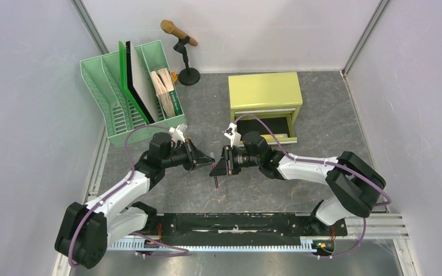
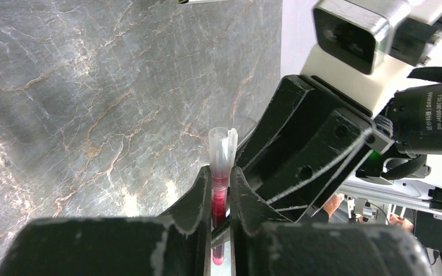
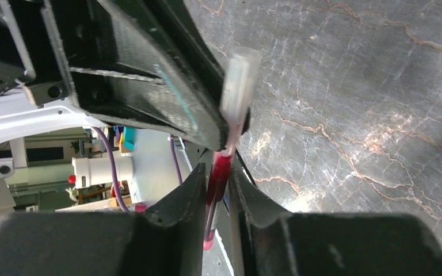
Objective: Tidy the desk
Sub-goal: Place the stationery in the drawer.
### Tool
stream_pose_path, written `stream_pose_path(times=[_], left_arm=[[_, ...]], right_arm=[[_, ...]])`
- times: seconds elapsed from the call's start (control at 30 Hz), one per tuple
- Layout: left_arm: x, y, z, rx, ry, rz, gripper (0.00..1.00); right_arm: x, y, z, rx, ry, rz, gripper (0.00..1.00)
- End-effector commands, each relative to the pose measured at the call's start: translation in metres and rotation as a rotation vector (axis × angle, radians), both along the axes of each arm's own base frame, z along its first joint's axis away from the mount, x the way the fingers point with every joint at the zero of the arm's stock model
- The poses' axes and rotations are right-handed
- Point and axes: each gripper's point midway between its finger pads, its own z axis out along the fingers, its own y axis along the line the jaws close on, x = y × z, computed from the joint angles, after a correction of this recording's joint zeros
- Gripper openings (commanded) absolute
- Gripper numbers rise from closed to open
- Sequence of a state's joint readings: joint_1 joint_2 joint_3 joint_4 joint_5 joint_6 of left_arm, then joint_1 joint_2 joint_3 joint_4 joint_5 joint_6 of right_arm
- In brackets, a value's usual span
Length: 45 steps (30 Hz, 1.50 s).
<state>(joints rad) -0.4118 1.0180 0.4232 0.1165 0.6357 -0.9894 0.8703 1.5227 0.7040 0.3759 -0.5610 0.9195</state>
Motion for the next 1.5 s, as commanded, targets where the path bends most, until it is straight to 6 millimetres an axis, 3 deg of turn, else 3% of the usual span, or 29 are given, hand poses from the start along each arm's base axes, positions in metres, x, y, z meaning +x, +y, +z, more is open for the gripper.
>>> stream_pose_path(times=[0.0,0.07,0.13,0.2,0.33,0.7,0.83,1.13,1.47], left_arm=[[-0.003,-0.004,0.014,-0.047,-0.038,-0.023,0.18],[-0.003,-0.003,0.013,-0.046,-0.039,-0.023,0.26],[-0.004,-0.003,0.013,-0.045,-0.04,-0.024,0.44],[-0.004,-0.003,0.014,-0.045,-0.046,-0.028,0.7],[-0.004,-0.001,0.015,-0.034,-0.061,-0.022,0.99],[-0.011,0.015,-0.002,0.145,-0.073,-0.053,1.0],[-0.01,0.03,0.009,0.266,-0.163,-0.054,1.0],[-0.006,0.055,0.047,0.381,-0.368,0.01,1.0],[-0.008,0.07,0.072,0.362,-0.511,0.115,1.0]], right_arm=[[0.007,0.011,0.024,0.056,-0.057,0.01,0.17],[0.007,0.011,0.024,0.055,-0.056,0.009,0.09],[0.007,0.01,0.023,0.052,-0.056,0.005,0.04],[0.007,0.009,0.022,0.048,-0.056,0.002,0.02],[0.006,0.006,0.018,0.038,-0.054,-0.005,0.0],[0.015,-0.009,0.014,0.014,-0.06,-0.039,0.0],[0.028,-0.025,0.006,-0.037,-0.082,-0.075,0.0],[0.067,-0.078,-0.002,-0.139,-0.132,-0.237,0.0],[0.116,-0.148,0.015,-0.164,-0.165,-0.55,0.0]])
